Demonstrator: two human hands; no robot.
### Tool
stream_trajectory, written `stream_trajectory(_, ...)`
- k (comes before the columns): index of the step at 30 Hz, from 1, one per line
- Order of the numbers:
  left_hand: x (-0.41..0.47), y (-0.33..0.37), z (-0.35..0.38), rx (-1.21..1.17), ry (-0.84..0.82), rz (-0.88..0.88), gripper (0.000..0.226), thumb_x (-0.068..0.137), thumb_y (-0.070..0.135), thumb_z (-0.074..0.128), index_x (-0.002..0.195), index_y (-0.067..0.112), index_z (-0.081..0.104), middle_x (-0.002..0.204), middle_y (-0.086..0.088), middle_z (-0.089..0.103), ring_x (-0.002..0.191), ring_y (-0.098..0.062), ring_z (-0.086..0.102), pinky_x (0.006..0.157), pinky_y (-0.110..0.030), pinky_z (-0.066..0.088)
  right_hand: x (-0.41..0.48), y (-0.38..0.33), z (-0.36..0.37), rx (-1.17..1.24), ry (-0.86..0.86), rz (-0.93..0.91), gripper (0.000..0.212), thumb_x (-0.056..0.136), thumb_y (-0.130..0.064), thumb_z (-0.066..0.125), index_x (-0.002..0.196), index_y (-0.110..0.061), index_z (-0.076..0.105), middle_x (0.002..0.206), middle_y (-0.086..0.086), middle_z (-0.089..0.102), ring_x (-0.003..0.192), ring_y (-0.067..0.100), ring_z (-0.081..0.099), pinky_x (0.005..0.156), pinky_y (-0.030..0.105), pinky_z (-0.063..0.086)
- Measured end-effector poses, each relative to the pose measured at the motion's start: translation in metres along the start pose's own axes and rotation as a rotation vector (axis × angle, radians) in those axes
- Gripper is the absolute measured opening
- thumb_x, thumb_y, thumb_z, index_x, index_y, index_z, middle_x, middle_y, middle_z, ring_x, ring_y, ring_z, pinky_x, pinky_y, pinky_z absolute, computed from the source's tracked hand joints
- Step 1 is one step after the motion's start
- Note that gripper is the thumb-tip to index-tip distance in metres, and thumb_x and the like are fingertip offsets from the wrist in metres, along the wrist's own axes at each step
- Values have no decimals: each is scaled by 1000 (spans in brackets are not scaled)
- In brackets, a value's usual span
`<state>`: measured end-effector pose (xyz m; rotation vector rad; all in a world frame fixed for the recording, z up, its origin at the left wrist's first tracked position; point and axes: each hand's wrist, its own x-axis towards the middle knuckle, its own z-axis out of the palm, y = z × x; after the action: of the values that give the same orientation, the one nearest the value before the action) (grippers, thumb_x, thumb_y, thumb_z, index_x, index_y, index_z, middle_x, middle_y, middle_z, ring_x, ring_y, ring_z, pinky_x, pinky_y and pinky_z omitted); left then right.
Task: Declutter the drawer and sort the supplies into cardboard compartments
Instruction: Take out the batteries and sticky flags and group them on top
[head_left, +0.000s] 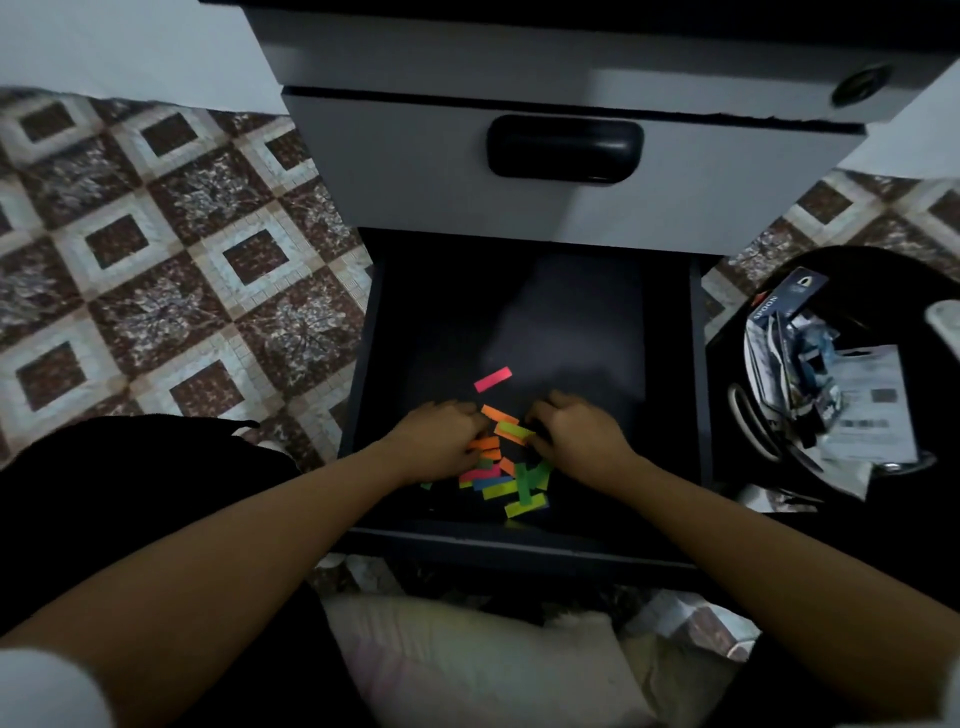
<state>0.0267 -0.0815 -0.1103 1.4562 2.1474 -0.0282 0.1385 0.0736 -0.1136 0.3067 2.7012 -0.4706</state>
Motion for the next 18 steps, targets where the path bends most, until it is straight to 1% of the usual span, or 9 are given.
stream_trajectory(3,3,7,5,10,16,9,28,91,30,51,111,12,54,115,-7,55,108,-24,53,82,-31,41,3,-5,4,-24,-9,3,31,91,-31,53,116,-13,54,116,8,50,111,27,48,85,33,42)
stream_trajectory(6,3,9,10,21,21,19,31,91,27,50,117,11,52,122,-8,53,111,-25,52,86,-34,44,6,-6,4,21,-33,15,27,89,-26,55,110,-10,56,114,10,50,111,27,48,87,34,42)
stream_trajectory(8,2,7,11,14,22,20,35,91,27,50,123,12,49,125,-7,52,114,-25,51,88,-34,43,5,-6,4,41,-43,19,26,88,-25,56,108,-10,57,113,10,51,111,27,48,87,35,42)
stream_trajectory(10,1,6,13,25,23,26,41,91,29,50,128,12,45,128,-7,51,116,-25,50,89,-34,41,4,-3,3,71,-28,55,24,88,-27,55,106,-11,56,112,10,53,108,27,51,85,35,44)
stream_trajectory(12,0,6,15,50,26,39,43,91,30,50,130,12,45,129,-6,50,116,-25,50,90,-33,41,4,2,1,115,22,137,23,88,-24,55,105,-9,55,111,12,55,105,30,55,83,35,45)
stream_trajectory(15,-1,6,18,59,26,49,41,92,33,48,128,13,46,131,-5,49,117,-24,49,92,-34,40,4,8,-2,117,102,248,28,88,-22,53,112,-7,52,116,15,53,108,34,53,85,38,45)
stream_trajectory(17,-1,7,19,67,34,53,42,93,36,46,128,13,47,134,-5,47,118,-24,48,93,-34,40,3,5,-2,22,120,233,36,90,-28,52,121,-9,48,123,13,49,115,32,48,89,39,42)
stream_trajectory(18,-1,7,19,76,37,53,42,93,37,46,127,13,47,134,-4,47,118,-23,48,92,-34,40,3,2,-1,-23,120,194,38,91,-31,51,123,-10,47,125,12,47,117,31,46,90,38,41)
